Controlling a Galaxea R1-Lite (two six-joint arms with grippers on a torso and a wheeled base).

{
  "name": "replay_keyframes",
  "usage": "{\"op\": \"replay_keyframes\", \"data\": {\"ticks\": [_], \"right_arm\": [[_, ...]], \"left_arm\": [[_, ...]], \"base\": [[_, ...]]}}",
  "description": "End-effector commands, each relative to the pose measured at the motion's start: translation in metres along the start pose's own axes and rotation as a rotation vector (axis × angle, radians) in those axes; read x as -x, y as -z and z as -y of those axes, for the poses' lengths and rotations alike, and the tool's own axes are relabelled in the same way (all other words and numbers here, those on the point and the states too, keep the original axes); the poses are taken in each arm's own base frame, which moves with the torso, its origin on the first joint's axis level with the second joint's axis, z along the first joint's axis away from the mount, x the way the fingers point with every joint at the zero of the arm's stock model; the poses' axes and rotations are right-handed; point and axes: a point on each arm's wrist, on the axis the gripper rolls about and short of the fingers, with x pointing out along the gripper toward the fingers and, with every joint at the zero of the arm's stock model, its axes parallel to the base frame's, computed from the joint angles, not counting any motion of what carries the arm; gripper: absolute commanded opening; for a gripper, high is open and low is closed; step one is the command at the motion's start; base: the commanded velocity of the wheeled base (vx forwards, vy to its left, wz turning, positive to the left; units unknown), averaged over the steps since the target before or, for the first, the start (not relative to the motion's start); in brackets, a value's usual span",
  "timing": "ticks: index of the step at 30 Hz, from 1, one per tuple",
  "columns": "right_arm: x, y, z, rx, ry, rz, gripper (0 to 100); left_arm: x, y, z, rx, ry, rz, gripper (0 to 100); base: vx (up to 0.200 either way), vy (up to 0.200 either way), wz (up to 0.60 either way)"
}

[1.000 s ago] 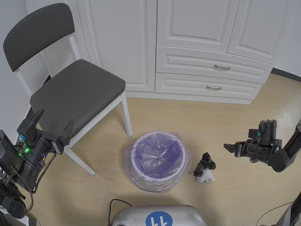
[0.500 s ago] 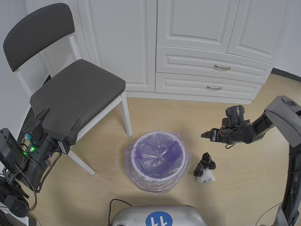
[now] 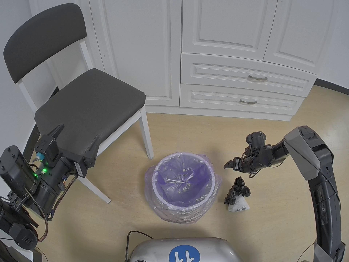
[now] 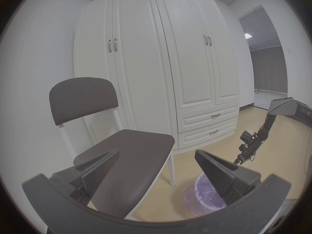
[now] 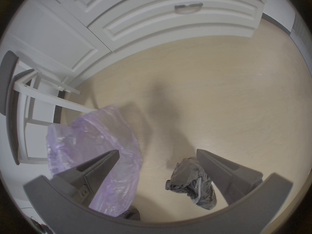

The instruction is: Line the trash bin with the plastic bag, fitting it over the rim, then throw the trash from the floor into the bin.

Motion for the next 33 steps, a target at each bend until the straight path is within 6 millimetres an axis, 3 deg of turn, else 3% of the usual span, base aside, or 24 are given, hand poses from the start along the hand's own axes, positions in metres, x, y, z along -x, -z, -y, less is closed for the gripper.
{"op": "replay_keyframes", "data": {"ticks": [1,9,16,20,33], "right_arm": [[-0.027,0.008,0.019,-0.03,0.03,-0.025,100],[-0.037,0.006,0.025,-0.06,0.041,-0.005,100],[-0.05,0.001,0.036,-0.072,0.155,-0.031,100],[-0.069,0.023,0.051,-0.005,0.253,-0.08,100],[-0.063,0.021,0.046,0.056,0.187,-0.136,100]], "left_arm": [[-0.003,0.003,0.001,-0.002,0.0,-0.014,100],[-0.005,0.008,0.003,-0.009,0.004,-0.036,100],[-0.006,0.01,0.003,-0.011,0.005,-0.042,100],[-0.006,0.01,0.003,-0.01,0.006,-0.044,100],[-0.007,0.012,0.005,-0.015,0.01,-0.053,100]], "base": [[0.0,0.0,0.0],[0.0,0.0,0.0],[0.0,0.0,0.0],[0.0,0.0,0.0],[0.0,0.0,0.0]]}}
